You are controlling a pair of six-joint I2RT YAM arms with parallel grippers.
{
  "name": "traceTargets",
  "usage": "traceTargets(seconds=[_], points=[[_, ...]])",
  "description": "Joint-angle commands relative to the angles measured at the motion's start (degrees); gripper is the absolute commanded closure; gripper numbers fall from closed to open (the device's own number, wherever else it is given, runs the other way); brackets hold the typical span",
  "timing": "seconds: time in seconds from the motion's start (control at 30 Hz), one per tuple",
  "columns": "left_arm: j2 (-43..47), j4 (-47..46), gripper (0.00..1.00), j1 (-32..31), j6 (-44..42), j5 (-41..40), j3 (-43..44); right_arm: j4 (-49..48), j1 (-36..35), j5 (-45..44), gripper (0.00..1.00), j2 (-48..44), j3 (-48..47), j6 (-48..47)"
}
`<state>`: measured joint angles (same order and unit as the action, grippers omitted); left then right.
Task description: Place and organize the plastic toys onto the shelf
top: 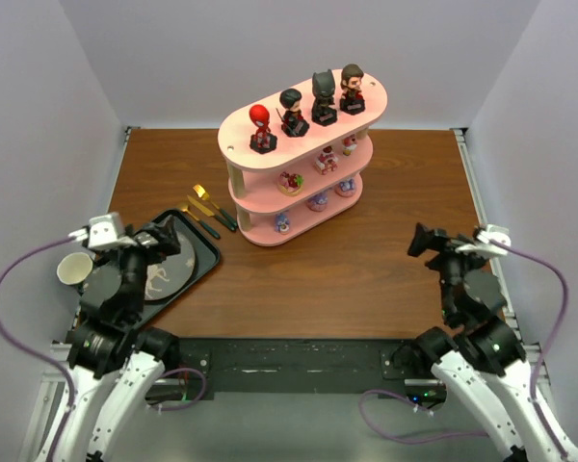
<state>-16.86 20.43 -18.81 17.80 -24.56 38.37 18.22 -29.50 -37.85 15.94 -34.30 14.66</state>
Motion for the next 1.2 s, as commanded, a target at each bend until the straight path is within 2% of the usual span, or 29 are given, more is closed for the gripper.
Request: traceTargets(seconds=[0.0, 0.2, 0.33, 0.6, 1.17], points=[[7.2, 2.0, 0.00, 0.3, -2.8, -3.7, 2.1, 10.1, 0.2, -4.5, 0.02, -5.1, -5.4, -3.4], [15.4, 2.1, 0.00, 0.2, -3.4, -4.7, 1.1, 7.7, 0.2, -2.4, 0.02, -13.4, -3.1, -10.9], [18.4, 3.0, 0.00, 0.3, -2.5, -5.8, -0.2, 5.7, 0.1, -3.2, 0.01, -17.0, -0.9, -11.1], [18.3, 4.3, 0.00, 0.3, 0.4, -6.6, -2.2, 6.7, 0.2, -2.9, 0.02, -16.1, -1.3, -10.7], [18.0, 2.0, 0.00, 0.3, 0.7, -7.2, -3.4, 6.7, 0.2, -2.7, 0.02, -15.1, -1.1, -10.8]])
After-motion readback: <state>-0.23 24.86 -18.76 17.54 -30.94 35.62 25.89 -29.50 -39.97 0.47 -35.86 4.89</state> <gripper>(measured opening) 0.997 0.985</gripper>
